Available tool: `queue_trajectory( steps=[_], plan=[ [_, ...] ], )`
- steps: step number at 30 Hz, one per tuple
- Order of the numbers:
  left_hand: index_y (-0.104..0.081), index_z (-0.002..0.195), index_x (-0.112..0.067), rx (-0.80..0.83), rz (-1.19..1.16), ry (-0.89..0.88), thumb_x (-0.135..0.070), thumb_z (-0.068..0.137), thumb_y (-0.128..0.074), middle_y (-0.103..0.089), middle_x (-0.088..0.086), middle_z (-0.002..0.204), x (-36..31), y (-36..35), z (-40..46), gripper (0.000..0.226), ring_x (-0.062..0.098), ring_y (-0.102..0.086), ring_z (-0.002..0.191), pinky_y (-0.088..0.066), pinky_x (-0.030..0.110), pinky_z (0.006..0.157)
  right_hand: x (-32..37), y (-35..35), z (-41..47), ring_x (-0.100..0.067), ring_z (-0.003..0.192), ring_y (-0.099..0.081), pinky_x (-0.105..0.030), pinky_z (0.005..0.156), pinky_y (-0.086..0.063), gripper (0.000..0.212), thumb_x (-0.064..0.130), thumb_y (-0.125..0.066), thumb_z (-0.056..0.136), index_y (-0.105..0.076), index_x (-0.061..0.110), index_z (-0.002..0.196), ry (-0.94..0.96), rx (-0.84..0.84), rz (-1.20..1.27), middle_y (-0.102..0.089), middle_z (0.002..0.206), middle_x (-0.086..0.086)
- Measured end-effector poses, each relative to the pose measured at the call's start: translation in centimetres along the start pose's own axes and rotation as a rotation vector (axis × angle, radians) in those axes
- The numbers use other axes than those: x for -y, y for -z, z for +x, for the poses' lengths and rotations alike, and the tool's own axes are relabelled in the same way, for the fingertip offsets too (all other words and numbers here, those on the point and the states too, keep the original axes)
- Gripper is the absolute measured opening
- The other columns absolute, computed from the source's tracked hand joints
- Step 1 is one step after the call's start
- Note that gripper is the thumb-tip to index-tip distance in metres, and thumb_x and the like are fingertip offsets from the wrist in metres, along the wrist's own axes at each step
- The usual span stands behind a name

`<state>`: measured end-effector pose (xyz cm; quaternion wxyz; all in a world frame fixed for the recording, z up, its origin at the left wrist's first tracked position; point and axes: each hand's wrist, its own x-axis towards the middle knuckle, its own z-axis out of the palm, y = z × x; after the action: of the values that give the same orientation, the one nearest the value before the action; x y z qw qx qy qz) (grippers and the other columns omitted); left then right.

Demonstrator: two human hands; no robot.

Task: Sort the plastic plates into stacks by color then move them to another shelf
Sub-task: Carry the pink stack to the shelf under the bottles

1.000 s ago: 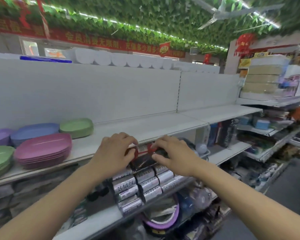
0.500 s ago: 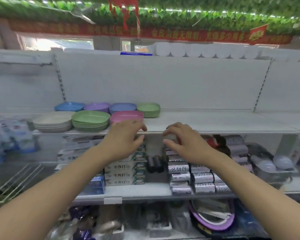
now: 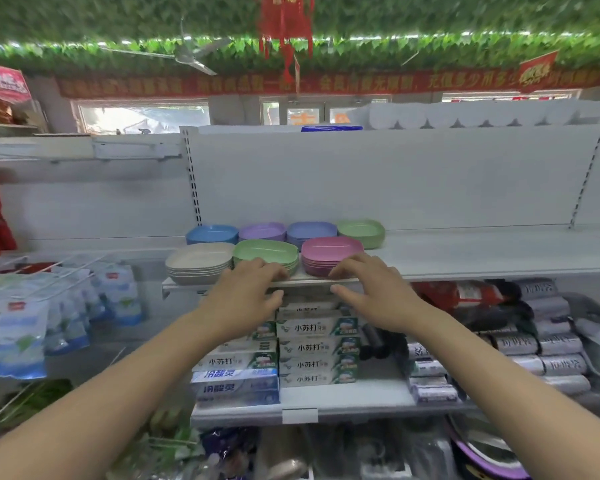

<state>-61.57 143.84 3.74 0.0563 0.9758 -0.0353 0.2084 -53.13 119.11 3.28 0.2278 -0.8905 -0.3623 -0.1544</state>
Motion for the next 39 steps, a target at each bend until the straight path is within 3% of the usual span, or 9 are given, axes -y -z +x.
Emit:
queue_trajectory(
  steps=[4, 9, 17, 24, 28, 31, 35, 39],
  plan=[
    [-0.052, 0.136, -0.033, 0.048, -0.081, -0.019, -0.039, 0.097, -0.053, -0.058, -0.006, 0.126, -0.2, -1.5, 2.2, 0.039, 0.017, -0.054, 0.117, -0.049, 0.042, 0.096, -1.5, 0.1, 0.9, -0.012, 0.117, -0.052, -0.048, 0.105, -0.043, 0.023, 0.048, -0.059, 0.098, -0.064, 0.035, 0.116, -0.1, 0.008, -0.015, -0.054, 0.122, 0.015],
    [-0.051, 0.136, -0.032, 0.065, -0.092, -0.046, -0.038, 0.097, -0.053, -0.058, -0.004, 0.123, -1.6, -4.0, 5.8, 0.039, 0.019, -0.054, 0.114, -0.05, 0.04, 0.09, -5.1, 0.7, 2.3, -0.016, 0.117, -0.055, -0.043, 0.099, -0.048, 0.026, 0.046, -0.058, 0.098, -0.064, 0.034, 0.12, -0.178, 0.017, -0.023, -0.054, 0.128, 0.005],
    [-0.053, 0.135, -0.028, 0.03, 0.039, 0.053, -0.037, 0.098, -0.047, -0.063, 0.003, 0.118, -2.0, -5.0, 13.3, 0.039, 0.025, -0.055, 0.113, -0.047, 0.042, 0.092, -11.0, 0.8, 7.8, -0.014, 0.091, -0.064, -0.039, 0.092, -0.051, 0.029, 0.046, -0.055, 0.101, -0.065, 0.029, 0.123, -0.133, 0.058, 0.025, -0.052, 0.125, 0.005],
    [-0.051, 0.135, -0.033, 0.118, 0.147, 0.176, -0.04, 0.1, -0.039, -0.066, -0.002, 0.119, -1.9, -7.2, 15.9, 0.037, 0.026, -0.048, 0.119, -0.036, 0.048, 0.101, -14.5, -0.3, 12.6, -0.021, 0.104, -0.061, -0.038, 0.098, -0.049, 0.024, 0.038, -0.054, 0.101, -0.07, 0.026, 0.114, -0.075, 0.165, 0.055, -0.055, 0.116, -0.003],
    [-0.053, 0.132, -0.036, 0.089, 0.033, 0.174, -0.04, 0.098, -0.044, -0.067, -0.009, 0.115, -3.2, -7.7, 16.3, 0.036, 0.022, -0.052, 0.117, -0.039, 0.044, 0.098, -15.6, -0.4, 13.0, -0.016, 0.088, -0.066, -0.034, 0.087, -0.051, 0.019, 0.022, -0.056, 0.099, -0.074, 0.017, 0.103, -0.059, 0.183, 0.114, -0.067, 0.106, -0.001],
    [-0.051, 0.136, -0.034, 0.033, 0.177, 0.158, -0.042, 0.097, -0.044, -0.06, -0.002, 0.129, -4.5, -8.1, 16.6, 0.04, 0.024, -0.05, 0.121, -0.038, 0.044, 0.099, -16.6, 0.0, 12.5, -0.006, 0.074, -0.063, -0.032, 0.083, -0.054, 0.019, 0.014, -0.055, 0.098, -0.073, 0.016, 0.106, -0.073, 0.184, 0.155, -0.068, 0.101, 0.001],
    [-0.057, 0.128, -0.031, 0.098, 0.144, 0.245, -0.043, 0.099, -0.04, -0.067, 0.0, 0.121, -4.8, -8.5, 17.0, 0.036, 0.026, -0.057, 0.111, -0.045, 0.043, 0.095, -17.8, 0.5, 12.5, -0.019, 0.07, -0.073, -0.02, 0.062, -0.052, 0.024, 0.016, -0.047, 0.099, -0.071, 0.012, 0.098, -0.131, 0.186, 0.199, -0.071, 0.097, -0.005],
    [-0.065, 0.11, -0.028, 0.127, -0.073, 0.218, -0.04, 0.098, -0.044, -0.069, -0.006, 0.109, -5.9, -9.0, 17.5, 0.027, 0.019, -0.061, 0.095, -0.052, 0.037, 0.084, -18.7, 0.7, 12.0, -0.018, 0.066, -0.074, -0.036, 0.063, -0.061, 0.017, 0.023, -0.053, 0.099, -0.067, 0.014, 0.099, -0.148, 0.155, 0.22, -0.072, 0.096, -0.006]
  ],
)
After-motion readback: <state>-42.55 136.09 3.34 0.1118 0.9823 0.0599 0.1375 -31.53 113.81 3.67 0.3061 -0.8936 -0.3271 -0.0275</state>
